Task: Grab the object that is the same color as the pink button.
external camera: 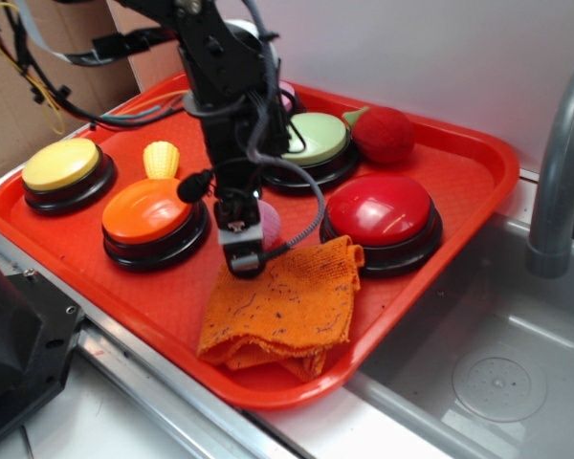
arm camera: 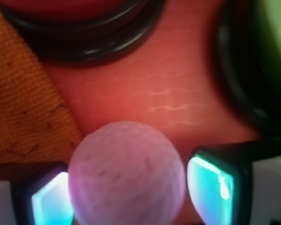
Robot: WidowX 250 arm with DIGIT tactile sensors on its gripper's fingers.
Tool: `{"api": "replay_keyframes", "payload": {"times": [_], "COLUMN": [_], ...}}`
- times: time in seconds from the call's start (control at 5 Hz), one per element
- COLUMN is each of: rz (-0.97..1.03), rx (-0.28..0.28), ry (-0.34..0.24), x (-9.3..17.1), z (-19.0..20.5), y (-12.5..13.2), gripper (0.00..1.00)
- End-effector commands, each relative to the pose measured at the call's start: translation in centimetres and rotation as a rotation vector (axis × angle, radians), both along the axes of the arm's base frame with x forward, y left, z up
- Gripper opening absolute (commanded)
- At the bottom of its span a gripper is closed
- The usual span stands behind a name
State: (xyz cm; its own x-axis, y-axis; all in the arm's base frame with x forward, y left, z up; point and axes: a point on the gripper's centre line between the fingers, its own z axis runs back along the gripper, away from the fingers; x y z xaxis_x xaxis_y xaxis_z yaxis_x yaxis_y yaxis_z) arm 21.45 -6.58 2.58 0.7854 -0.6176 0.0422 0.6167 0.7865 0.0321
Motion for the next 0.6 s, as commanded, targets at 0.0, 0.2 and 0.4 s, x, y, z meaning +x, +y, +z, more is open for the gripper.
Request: {"api": "replay_keyframes", "payload": {"times": [0.0, 0.2, 0.4], "rz": [0.037, 0.13, 0.251], "rx": [-0.03, -0.03, 0.004], "ry": [-0.041, -0.039, 0.016], "x": [0.7, 0.9, 1.2], "z": [1.7, 4.4, 8.6], "y": [-0.3, 0.9, 2.3], "gripper": [0.0, 0.0, 0.0]}}
